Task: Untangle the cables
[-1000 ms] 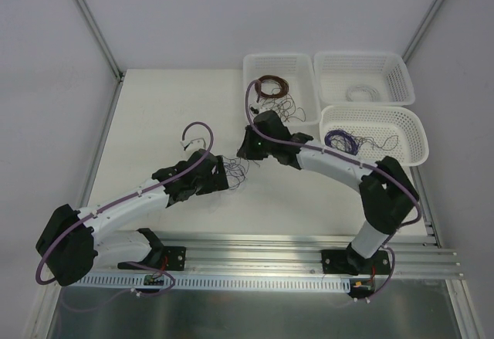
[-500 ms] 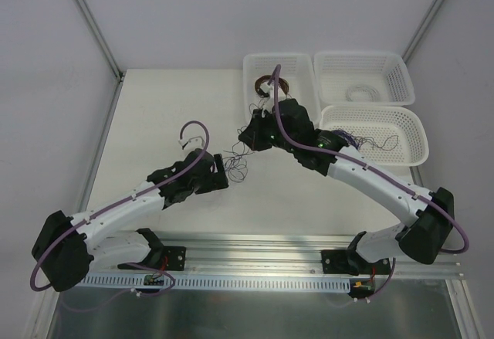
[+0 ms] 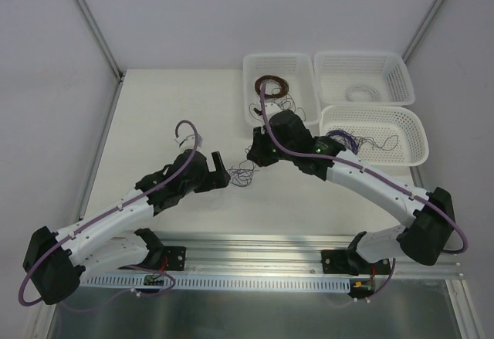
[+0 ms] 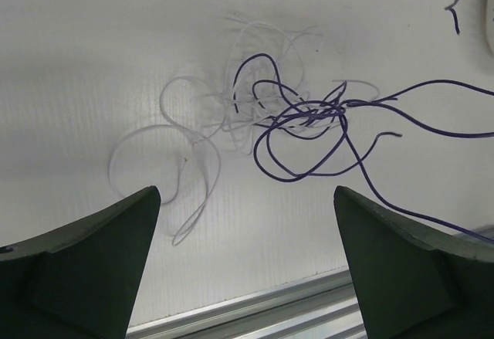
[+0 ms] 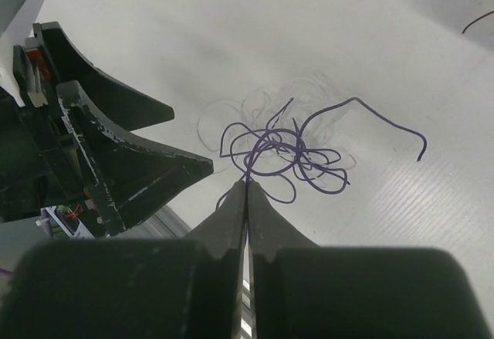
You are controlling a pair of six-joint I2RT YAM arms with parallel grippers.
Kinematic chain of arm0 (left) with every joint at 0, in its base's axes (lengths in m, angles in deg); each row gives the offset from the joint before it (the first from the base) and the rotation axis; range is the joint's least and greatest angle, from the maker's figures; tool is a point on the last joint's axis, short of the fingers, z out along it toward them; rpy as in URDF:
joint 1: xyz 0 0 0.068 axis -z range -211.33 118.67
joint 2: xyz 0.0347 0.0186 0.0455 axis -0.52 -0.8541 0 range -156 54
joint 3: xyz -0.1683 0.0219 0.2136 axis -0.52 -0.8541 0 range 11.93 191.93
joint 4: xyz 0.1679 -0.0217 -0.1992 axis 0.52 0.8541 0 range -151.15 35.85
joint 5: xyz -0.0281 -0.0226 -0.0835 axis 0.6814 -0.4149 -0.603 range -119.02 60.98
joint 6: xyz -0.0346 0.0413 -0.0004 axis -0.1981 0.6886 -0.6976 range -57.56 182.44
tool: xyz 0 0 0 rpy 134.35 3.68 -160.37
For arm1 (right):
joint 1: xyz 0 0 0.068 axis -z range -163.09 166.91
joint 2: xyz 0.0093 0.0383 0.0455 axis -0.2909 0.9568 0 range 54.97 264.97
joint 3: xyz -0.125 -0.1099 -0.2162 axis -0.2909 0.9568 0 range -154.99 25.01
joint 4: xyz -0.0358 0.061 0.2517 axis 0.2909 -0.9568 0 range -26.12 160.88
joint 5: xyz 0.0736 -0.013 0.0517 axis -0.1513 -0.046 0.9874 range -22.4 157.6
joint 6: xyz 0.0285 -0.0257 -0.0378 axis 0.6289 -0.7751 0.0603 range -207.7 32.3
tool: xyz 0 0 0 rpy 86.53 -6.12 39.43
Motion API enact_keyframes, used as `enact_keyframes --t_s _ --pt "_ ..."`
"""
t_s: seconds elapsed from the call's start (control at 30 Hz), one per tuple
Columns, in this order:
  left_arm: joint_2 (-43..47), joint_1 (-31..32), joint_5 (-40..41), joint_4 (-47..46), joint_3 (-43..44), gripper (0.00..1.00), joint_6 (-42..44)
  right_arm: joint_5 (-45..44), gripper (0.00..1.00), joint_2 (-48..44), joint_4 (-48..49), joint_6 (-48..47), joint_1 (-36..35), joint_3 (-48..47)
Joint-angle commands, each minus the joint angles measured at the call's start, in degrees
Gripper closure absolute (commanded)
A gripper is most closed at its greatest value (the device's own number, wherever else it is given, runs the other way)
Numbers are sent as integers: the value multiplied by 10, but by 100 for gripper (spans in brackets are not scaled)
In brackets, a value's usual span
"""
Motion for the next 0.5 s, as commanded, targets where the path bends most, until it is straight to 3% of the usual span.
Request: enact_keyframes --t_s 0.0,0.33,0.47 --pt "-7 -4 -39 -61 31 4 10 16 99 -39 -12 -45 -2 -8" --pt "-120 -2 -103 -213 68 10 13 31 99 -56 11 -42 -10 5" --pt "-195 5 -84 -237 86 16 9 35 99 -64 12 -38 -16 -1"
